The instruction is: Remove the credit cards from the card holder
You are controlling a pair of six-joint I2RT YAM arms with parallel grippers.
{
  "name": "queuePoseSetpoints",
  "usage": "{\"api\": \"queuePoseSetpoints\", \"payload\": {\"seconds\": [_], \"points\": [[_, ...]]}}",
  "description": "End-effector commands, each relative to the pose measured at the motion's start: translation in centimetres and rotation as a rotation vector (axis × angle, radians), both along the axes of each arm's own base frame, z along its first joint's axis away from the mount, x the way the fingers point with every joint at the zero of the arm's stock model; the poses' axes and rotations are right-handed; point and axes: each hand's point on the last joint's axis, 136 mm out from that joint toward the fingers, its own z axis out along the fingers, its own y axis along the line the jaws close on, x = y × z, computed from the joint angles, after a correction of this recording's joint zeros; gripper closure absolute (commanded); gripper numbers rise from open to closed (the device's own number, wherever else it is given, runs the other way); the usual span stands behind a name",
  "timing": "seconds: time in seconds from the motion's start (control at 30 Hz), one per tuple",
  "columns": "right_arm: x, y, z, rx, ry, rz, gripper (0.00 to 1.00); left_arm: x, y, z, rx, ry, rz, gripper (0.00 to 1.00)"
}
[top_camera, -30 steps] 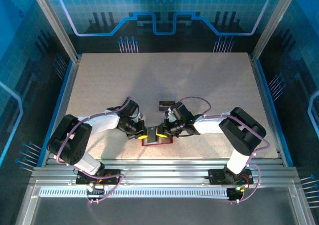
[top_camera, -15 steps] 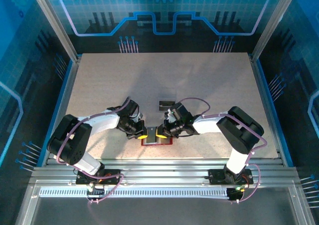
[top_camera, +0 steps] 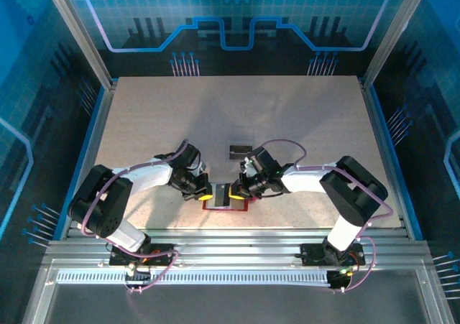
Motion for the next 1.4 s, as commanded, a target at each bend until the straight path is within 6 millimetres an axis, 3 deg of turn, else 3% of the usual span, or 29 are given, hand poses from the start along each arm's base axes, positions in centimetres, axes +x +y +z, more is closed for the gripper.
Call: {"api": "queuePoseSetpoints", "payload": {"seconds": [0.0,0.27,0.7,0.87,1.07,1.37], "points": [[0.3,-1.4,0.7,-0.038,-0.016,0.009,0.99,-0.2,0.7,-0.4,0.044,0.013,-0.007,0.93],[0.0,-3.2,1.0,-0.102,-0.020,0.020,1.00,-0.3,0.8,-0.6,0.045,0.017,-0.007,0.93],[0.4,-3.8,1.3,-0.137,-0.035,0.024,1.00,-0.3,0.7,-0.6,0.042,0.018,-0.005,0.93],[0.4,-3.2,1.6,-0.110,-0.032,0.016,0.99,-0.3,0.7,-0.6,0.044,0.018,-0.005,0.93],[0.5,-1.7,2.1,-0.032,-0.021,0.004,0.89,-0.2,0.7,-0.5,0.042,0.017,-0.003,0.93],[0.0,-1.5,1.3,-0.059,-0.009,0.014,0.88,-0.4,0.8,-0.5,0.043,0.016,-0.005,0.93]]}}
